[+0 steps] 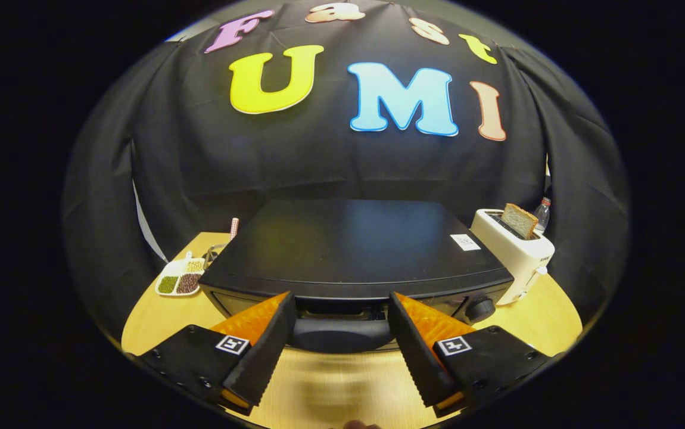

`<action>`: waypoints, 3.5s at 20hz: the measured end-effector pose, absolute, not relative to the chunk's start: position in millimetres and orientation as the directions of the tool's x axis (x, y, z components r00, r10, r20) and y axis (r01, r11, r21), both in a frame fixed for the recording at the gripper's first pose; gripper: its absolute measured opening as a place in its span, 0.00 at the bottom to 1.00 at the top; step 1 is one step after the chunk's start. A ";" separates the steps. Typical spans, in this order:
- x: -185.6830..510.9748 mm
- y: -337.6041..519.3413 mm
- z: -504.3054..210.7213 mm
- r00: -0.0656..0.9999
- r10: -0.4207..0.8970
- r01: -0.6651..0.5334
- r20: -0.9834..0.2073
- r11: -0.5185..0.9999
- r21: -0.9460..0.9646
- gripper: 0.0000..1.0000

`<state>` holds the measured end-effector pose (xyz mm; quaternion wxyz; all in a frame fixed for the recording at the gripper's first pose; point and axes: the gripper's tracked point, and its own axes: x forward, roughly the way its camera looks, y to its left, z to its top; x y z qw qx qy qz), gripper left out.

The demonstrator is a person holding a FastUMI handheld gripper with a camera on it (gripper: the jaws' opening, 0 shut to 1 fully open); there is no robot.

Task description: Open the toaster oven, put the food inside, and close the toaster oven door.

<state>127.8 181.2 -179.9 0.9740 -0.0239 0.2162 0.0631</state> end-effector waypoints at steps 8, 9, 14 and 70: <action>96.6 178.3 -192.4 0.847 0.168 -0.156 -0.504 0.985 0.067 0.99; 89.5 177.1 -195.7 0.841 0.166 -0.159 -0.515 0.986 0.058 0.99; 62.1 175.3 -209.5 0.820 0.150 -0.160 -0.552 0.987 0.031 1.00; -13.0 -182.7 -364.3 0.239 0.115 -0.074 -0.964 0.992 0.100 0.85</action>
